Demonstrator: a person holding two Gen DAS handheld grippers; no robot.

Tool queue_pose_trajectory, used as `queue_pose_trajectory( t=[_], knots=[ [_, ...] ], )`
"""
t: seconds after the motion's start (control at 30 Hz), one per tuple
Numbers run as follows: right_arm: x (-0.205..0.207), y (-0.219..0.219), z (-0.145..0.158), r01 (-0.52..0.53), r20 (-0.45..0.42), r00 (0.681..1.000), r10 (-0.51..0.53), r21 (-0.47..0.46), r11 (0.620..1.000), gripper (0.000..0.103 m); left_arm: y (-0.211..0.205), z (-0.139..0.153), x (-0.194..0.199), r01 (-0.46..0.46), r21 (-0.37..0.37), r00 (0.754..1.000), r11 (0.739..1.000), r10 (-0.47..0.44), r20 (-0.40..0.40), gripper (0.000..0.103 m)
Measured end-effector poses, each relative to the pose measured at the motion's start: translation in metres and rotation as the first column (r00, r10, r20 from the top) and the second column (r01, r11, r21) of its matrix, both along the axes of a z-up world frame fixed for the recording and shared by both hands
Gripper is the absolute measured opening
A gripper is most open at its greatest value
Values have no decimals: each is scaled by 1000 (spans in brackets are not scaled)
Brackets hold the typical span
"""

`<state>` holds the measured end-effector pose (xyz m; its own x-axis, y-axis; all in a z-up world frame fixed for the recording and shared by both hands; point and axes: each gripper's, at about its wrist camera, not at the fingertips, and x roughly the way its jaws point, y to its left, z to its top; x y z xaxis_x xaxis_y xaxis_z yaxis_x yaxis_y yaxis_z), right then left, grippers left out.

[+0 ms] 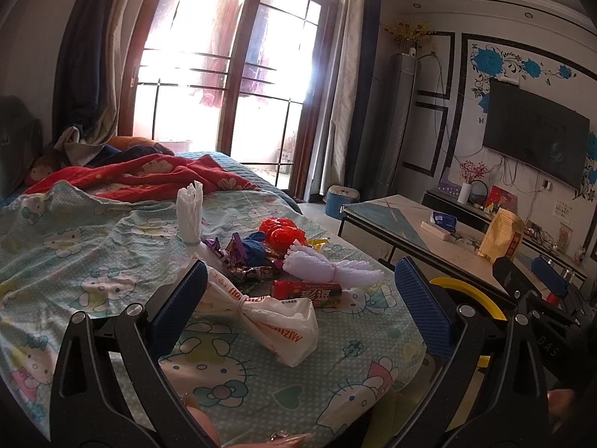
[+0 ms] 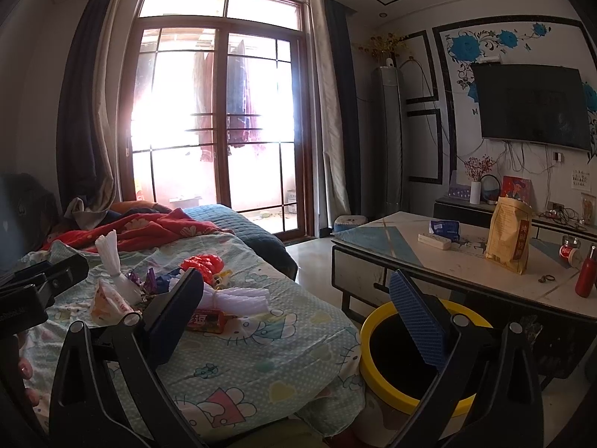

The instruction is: Collect trash

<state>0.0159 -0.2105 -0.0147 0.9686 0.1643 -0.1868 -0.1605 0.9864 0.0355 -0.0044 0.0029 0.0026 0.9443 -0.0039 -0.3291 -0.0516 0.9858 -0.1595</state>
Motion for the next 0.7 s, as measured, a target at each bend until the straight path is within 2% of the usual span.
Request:
queue_pose_trajectory(
  t=[0.4,0.7],
  knots=[
    [1,1,-3,-24,-10,1000,24,-2,1000,97,5,-1,2,-17,-12,1000,1000,17,-11,92],
    [10,35,-1,-166,-59,985,163,-47,985,97,33,1,8,-106,-21,994,994,105,-20,92]
  ],
)
